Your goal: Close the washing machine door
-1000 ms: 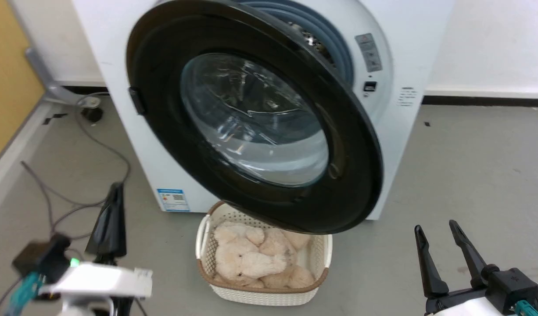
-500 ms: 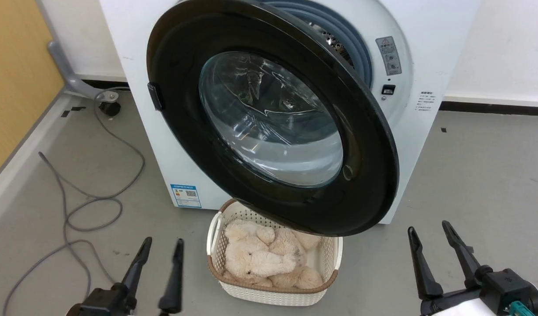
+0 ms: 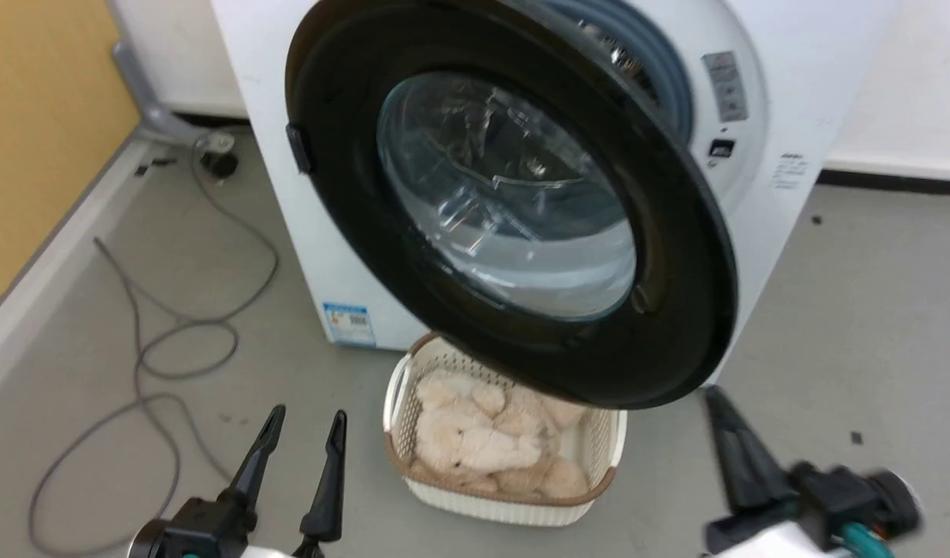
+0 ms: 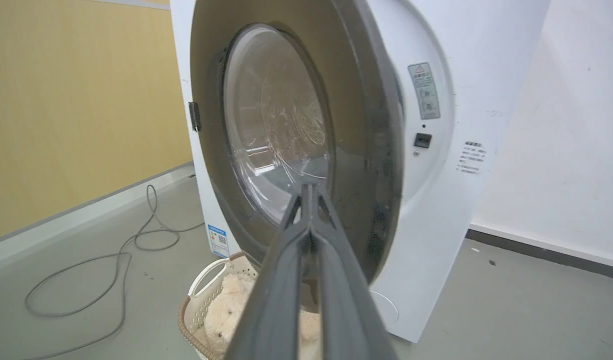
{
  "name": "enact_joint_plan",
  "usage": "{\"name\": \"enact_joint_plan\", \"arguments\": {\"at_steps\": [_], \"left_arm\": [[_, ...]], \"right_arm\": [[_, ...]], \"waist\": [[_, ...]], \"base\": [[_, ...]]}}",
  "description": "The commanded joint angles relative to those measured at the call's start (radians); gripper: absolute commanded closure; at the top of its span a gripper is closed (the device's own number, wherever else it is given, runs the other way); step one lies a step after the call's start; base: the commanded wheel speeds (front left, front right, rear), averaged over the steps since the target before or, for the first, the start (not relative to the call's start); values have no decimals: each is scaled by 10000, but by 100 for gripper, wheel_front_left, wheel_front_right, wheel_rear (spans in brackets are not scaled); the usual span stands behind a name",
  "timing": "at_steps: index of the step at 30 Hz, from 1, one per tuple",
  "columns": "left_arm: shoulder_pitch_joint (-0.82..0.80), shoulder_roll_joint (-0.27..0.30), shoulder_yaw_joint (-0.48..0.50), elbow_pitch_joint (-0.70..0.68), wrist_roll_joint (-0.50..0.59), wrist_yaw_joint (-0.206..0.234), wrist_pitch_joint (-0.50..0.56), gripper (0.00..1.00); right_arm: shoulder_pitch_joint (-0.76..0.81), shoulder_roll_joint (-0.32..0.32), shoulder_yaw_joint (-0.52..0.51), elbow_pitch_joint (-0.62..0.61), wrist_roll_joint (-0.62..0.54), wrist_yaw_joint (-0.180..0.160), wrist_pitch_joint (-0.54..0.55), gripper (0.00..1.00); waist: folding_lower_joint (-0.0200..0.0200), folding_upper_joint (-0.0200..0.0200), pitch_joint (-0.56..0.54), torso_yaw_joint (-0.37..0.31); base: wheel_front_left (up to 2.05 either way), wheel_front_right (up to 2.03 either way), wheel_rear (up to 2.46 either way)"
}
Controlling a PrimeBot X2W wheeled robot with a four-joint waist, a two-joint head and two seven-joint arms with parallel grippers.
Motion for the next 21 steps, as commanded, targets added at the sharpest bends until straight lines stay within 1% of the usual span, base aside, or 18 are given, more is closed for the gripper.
{"name": "enact_joint_plan", "arguments": {"at_steps": [1, 5, 7, 8, 9, 11, 15, 21], "left_arm": [[-276, -57, -11, -46, 67, -33, -43, 0], [-580, -130, -109, -52, -2, -40, -43, 0], [-730, -160, -201, -66, -62, -42, -43, 0], [-730, -160, -201, -66, -62, -42, -43, 0], [-865, -179, -255, -79, -94, -43, -43, 0], [-994, -195, -289, -81, -127, -43, -43, 0], [-1215, -218, -383, -89, -160, -44, -43, 0], [-1498, -253, -442, -119, -242, -45, -43, 0]], "right_arm": [[-450, -129, 413, 120, -222, 8, -44, 100], [-1322, -715, 1047, 683, -181, 8, 164, 100], [-1831, -1034, 1207, 997, -8, 8, 426, 100], [-1831, -1034, 1207, 997, -8, 8, 426, 100], [-2347, -1329, 1272, 1243, 175, 8, 576, 100], [-2828, -1631, 1308, 1454, 292, 8, 688, 100], [-3559, -2032, 1087, 1754, 420, 8, 916, 100], [-4378, -2285, 218, 2150, 827, 8, 1267, 100]], "waist": [[1, 0, 326, 218], [1, 0, 794, 507], [1, 0, 983, 653], [1, 0, 983, 653], [1, 0, 1177, 789], [1, 0, 1357, 919], [1, 0, 1679, 1152], [1, 0, 2185, 1395]], "base": [[0, 0, 0], [0, 0, 0], [0, 0, 0], [0, 0, 0], [0, 0, 0], [0, 0, 0], [0, 0, 0], [0, 0, 0]]}}
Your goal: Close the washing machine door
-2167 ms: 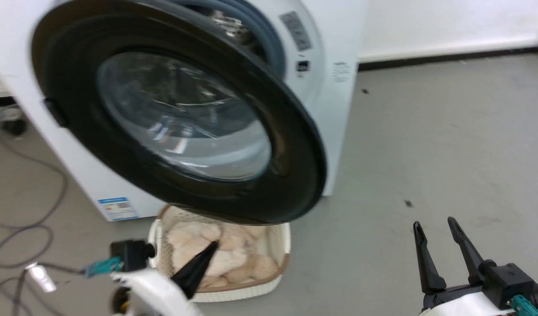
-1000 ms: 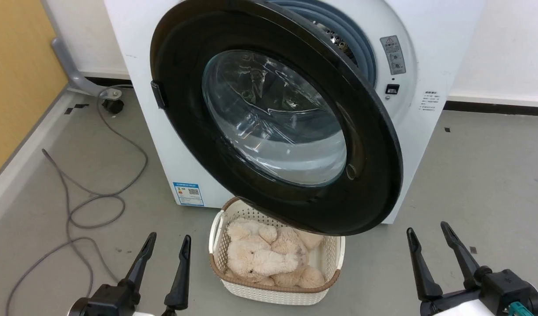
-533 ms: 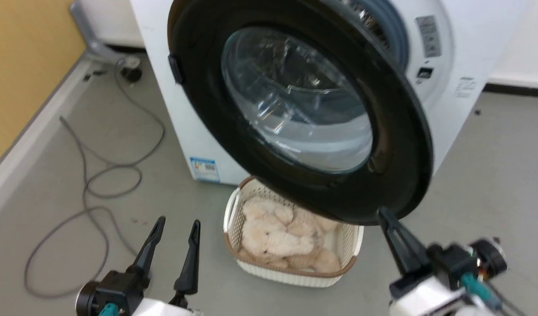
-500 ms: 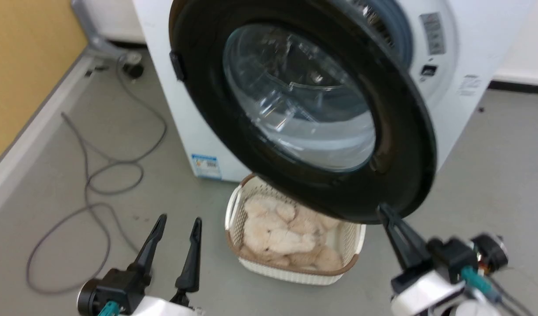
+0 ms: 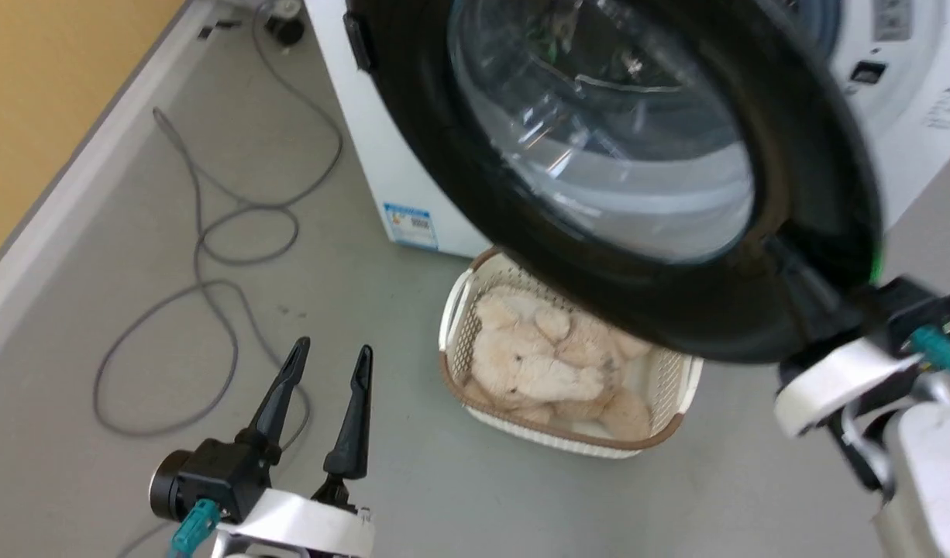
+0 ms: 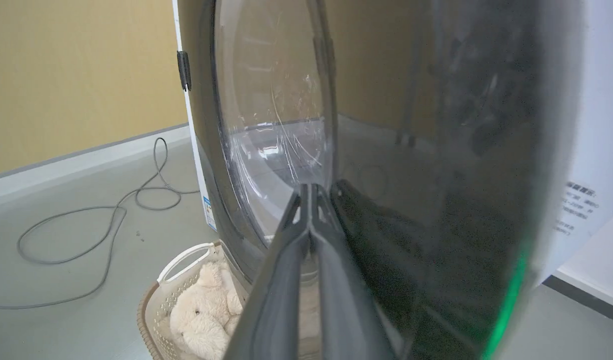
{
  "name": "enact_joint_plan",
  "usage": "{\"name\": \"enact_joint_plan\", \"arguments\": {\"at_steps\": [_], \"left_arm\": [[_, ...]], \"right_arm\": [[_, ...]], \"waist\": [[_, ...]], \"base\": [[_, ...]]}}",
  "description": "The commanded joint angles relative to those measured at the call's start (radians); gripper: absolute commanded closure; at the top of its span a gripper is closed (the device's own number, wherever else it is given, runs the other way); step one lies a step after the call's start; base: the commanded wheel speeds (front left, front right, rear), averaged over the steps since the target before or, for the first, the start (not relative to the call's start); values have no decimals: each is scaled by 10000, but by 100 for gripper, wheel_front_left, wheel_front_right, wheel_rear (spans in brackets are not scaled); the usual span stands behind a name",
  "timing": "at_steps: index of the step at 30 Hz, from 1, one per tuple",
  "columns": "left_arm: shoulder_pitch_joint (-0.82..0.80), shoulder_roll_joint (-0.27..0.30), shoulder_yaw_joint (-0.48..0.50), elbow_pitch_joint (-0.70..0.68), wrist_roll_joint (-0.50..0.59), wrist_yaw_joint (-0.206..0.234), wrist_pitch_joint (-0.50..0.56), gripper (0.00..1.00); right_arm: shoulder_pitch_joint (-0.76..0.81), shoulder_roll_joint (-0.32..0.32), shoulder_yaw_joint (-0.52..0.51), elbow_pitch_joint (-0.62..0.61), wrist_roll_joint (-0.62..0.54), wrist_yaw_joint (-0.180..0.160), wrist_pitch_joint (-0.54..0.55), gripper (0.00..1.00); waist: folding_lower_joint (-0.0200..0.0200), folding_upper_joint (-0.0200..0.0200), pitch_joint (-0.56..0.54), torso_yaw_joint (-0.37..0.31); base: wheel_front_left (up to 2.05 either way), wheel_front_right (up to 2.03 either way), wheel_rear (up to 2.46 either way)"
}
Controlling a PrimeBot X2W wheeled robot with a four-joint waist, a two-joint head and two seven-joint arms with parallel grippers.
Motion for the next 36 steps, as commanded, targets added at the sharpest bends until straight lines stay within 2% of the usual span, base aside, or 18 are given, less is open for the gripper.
{"name": "enact_joint_plan", "arguments": {"at_steps": [1, 8, 22, 32, 36], "left_arm": [[-303, -45, -41, -41, -96, -43, -41, 0], [-548, -87, 88, -43, -206, -43, -41, 0], [-1091, -163, 76, -68, -307, -44, -41, 0], [-1330, -188, 54, -12, -345, -44, -41, 0], [-1377, -193, 87, 0, -326, -44, -41, 0]], "right_arm": [[-460, -240, -315, 216, 147, -25, 151, 100], [-1464, -687, -676, 582, 359, -25, 485, 100], [-4026, -838, -1713, 1497, 440, -25, 1399, 100], [-5279, -575, -2975, 2490, 104, -25, 1423, 100], [-5454, -417, -3097, 2702, -75, -25, 1292, 100]], "waist": [[-1, 0, 349, 178], [-1, 0, 968, 304], [-1, 0, 2056, 524], [-1, 0, 2373, 648], [-1, 0, 2371, 633]], "base": [[0, 0, 0], [0, 0, 0], [0, 0, 0], [0, 0, 0], [0, 0, 0]]}}
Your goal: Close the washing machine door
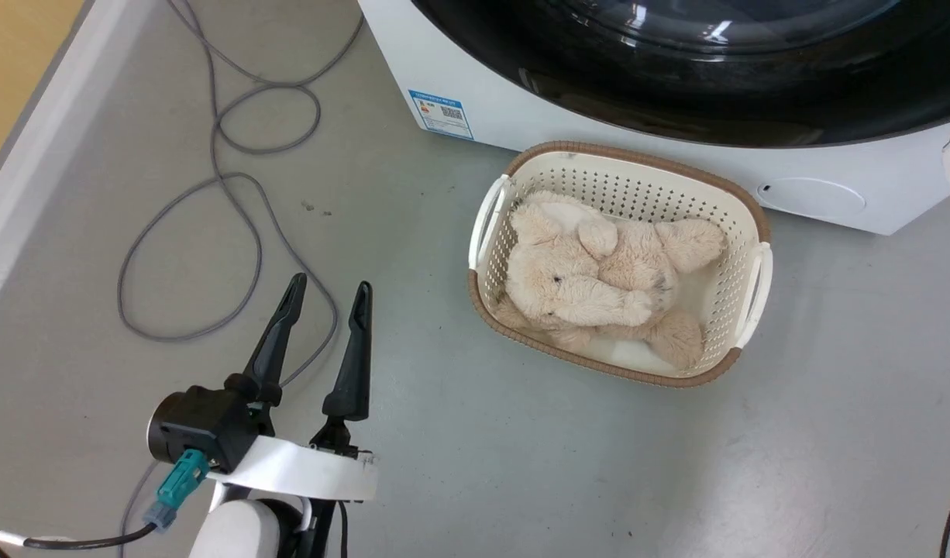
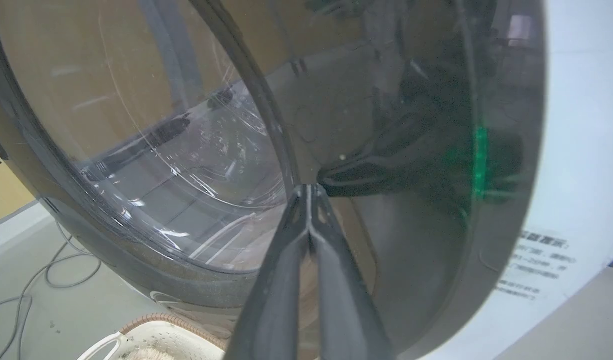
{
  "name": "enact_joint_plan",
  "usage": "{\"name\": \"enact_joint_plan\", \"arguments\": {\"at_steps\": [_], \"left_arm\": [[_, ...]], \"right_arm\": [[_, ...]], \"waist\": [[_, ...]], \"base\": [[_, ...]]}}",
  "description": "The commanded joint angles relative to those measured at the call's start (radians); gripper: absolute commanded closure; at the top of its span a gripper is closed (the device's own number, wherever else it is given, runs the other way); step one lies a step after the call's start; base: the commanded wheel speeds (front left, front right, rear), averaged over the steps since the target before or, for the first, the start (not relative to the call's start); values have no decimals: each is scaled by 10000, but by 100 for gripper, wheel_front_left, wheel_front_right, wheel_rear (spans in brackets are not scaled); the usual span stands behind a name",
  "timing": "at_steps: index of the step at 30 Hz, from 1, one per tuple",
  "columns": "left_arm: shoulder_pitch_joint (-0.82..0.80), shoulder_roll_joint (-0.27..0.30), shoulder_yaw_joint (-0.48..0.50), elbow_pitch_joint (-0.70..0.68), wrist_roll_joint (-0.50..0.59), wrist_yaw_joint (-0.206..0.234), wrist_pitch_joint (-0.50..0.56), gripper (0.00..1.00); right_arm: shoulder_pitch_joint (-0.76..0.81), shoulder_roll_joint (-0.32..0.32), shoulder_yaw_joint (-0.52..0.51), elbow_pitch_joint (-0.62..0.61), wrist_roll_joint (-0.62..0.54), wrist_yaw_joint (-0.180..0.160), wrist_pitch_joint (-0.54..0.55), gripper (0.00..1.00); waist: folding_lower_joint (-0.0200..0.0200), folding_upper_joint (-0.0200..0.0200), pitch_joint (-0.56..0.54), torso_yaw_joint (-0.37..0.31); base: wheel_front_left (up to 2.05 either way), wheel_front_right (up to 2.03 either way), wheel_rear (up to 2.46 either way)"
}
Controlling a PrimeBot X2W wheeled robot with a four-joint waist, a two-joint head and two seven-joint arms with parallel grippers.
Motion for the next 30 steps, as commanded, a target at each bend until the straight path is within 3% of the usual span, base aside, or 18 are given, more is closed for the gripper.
{"name": "enact_joint_plan", "arguments": {"at_steps": [1, 9, 16, 30], "left_arm": [[-171, -19, 25, 17, 8, -44, -41, 0], [-76, -22, 171, 128, 89, -44, -42, 0], [384, -23, 489, 317, 183, -44, -42, 0], [1733, -23, 951, 604, 571, 66, -42, 0]], "right_arm": [[-326, -126, -170, 46, -43, -101, -90, 100], [60, 55, 274, 532, -51, -101, -738, 100], [1782, 483, 902, 492, 169, -101, -1617, 100], [6003, 1949, 874, -2408, -12, -101, -2376, 100]], "waist": [[-1, 0, -30, -16], [-1, 0, -740, -348], [-1, 0, -2160, -824], [-1, 0, -4176, -2010]], "base": [[0, 0, 0], [0, 0, 0], [0, 0, 0], [0, 0, 0]]}}
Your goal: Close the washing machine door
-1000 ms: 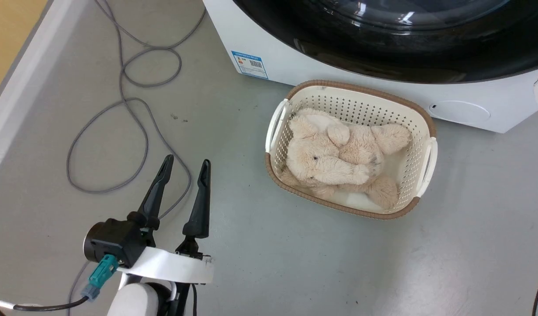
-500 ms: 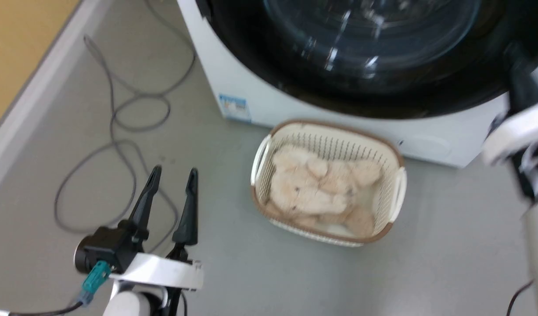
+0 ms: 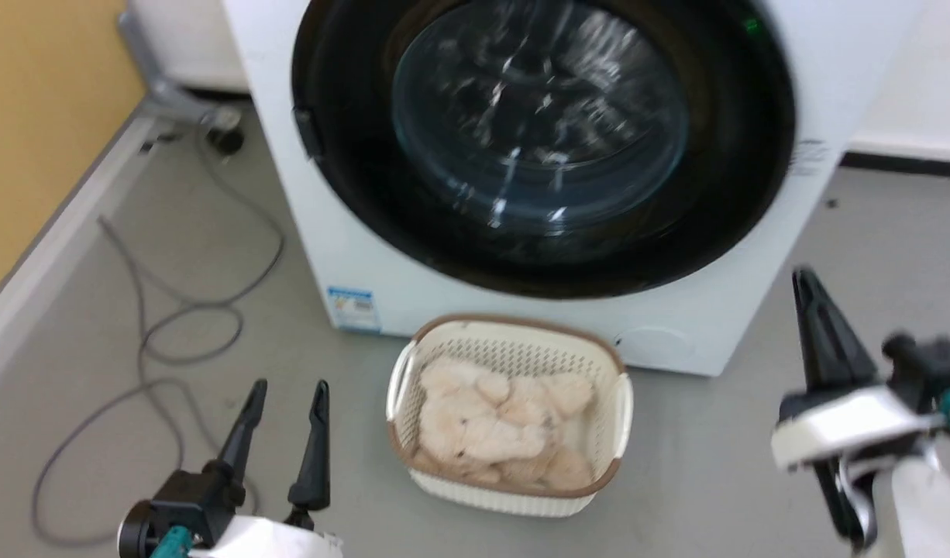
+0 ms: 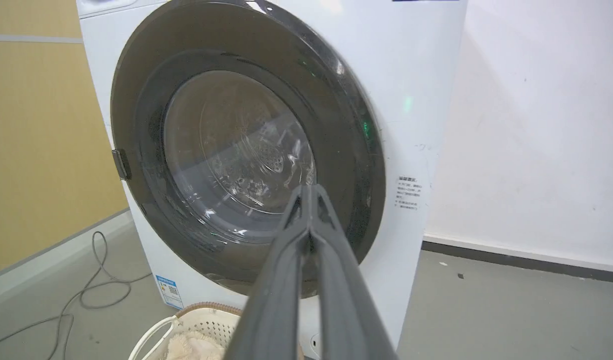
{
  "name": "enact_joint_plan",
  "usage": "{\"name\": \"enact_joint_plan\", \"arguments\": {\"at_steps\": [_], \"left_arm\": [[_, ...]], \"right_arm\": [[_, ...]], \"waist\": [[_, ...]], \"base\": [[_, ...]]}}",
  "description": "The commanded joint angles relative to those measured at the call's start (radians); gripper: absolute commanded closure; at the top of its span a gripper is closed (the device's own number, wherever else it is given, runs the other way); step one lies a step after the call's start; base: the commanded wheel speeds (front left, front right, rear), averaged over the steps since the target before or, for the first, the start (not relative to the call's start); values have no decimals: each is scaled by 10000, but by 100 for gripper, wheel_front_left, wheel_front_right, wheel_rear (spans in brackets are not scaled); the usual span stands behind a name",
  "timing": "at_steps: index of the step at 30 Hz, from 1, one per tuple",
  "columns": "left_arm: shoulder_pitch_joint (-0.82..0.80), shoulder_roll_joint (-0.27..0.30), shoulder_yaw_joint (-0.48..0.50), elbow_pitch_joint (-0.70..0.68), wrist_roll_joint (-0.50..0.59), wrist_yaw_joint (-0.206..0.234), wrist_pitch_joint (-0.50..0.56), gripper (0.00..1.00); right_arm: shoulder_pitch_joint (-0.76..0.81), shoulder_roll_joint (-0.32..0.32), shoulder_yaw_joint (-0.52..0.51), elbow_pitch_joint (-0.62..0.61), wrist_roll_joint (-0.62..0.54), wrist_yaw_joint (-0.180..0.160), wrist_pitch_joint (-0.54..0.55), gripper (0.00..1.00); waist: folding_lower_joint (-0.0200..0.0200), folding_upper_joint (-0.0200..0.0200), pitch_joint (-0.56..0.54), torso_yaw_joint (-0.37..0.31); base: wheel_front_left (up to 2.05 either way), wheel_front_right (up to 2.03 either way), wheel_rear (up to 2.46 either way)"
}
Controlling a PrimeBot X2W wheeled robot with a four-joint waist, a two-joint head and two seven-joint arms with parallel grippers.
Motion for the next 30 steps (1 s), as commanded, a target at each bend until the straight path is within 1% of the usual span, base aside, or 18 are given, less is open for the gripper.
{"name": "enact_joint_plan", "arguments": {"at_steps": [1, 5, 9, 11, 16, 17, 18, 19, 30], "left_arm": [[152, 1, -5, 33, 66, 26, -42, 0], [405, 1, 23, 98, 20, 88, -42, 0], [523, 1, -8, 259, 290, 124, -42, 0], [568, 1, -21, 254, 231, 136, -42, 0], [697, 1, -78, 337, 245, 180, -42, 0], [709, 1, -97, 354, 250, 179, -42, 0], [714, 1, -105, 374, 251, 177, -42, 0], [714, 1, -106, 390, 251, 175, -42, 0], [686, 1, -134, 457, 282, 218, -42, 0]], "right_arm": [[358, 110, -96, -203, -17, -9, -53, 100], [1326, 360, -151, -781, -53, -9, -46, 100], [2101, 457, -284, -1062, -7, -9, -81, 100], [2428, 476, -318, -1217, 197, -9, -107, 100], [3119, 484, -19, -1613, 488, -9, -158, 100], [3218, 485, 5, -1668, 460, -9, -164, 70], [3296, 485, 20, -1718, 464, -9, -169, 18], [3360, 485, 42, -1753, 538, -9, -174, 0], [3579, 487, 133, -1837, 485, -9, -205, 0]], "waist": [[1, 0, -383, -342], [1, 0, -588, -556], [1, 0, -663, -633], [1, 0, -692, -662], [1, 0, -730, -721], [1, 0, -736, -723], [1, 0, -740, -728], [1, 0, -739, -730], [1, 0, -758, -699]], "base": [[0, 0, 0], [0, 0, 0], [0, 0, 0], [0, 0, 0], [0, 0, 0], [0, 0, 0], [0, 0, 0], [0, 0, 0], [0, 0, 0]]}}
